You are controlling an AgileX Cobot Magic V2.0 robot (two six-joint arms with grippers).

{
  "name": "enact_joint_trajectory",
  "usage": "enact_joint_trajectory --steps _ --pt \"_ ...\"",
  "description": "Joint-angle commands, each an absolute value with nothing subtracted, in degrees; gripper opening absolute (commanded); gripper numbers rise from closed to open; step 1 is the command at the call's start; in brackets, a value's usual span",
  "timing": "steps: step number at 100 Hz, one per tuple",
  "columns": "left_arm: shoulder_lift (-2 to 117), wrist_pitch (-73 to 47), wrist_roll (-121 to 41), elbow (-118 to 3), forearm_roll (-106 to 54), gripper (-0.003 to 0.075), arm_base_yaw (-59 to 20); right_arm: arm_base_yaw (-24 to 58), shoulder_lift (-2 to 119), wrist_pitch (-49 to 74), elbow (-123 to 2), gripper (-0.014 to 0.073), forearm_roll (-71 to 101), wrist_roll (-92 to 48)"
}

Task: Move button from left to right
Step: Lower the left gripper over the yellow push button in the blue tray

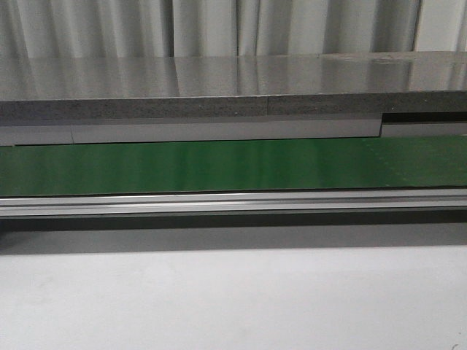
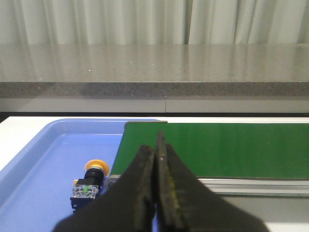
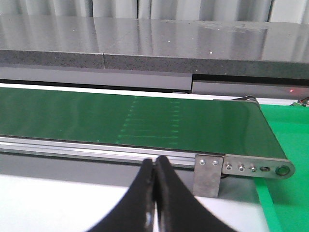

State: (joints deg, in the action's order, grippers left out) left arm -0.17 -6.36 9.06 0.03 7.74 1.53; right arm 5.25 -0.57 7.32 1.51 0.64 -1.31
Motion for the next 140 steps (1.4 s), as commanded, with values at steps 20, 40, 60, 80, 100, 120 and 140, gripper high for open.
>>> enact_joint_trajectory --steps 20,40,60,80,100,120,140 --pt "-1.9 -2.2 9.6 2.8 7.6 -0.0020 1.1 5.1 -1.7 2.3 0.6 -0.0066 0.0 -1.4" --pt "-1.9 -2.2 9.6 2.8 7.6 -0.0021 1.1 5.1 -1.7 2.3 0.6 -0.0066 0.0 -1.4" --pt "-1.9 -2.2 9.6 1.7 7.6 -0.0021 1.1 5.1 -1.7 2.3 0.6 -0.0066 0.0 -1.4" --pt "1.0 -3.4 9.6 -4.3 6.7 -0.0021 1.1 5.1 -1.7 2.3 0.6 -0.0066 0.0 -1.4" --pt "11.8 -16.3 9.6 -18.1 5.9 -0.0021 1.1 5.1 -1.7 2.3 0.6 -0.0066 0.0 -1.4" --pt "25.8 -36.9 9.6 -35.7 7.4 -0.0020 1.1 5.1 -1.7 2.3 0.6 -0.0066 0.0 -1.4" --pt "36.6 -51.7 9.6 -47.0 7.4 -0.0021 1.1 5.1 -1.7 2.3 0.6 -0.0066 0.0 -1.4"
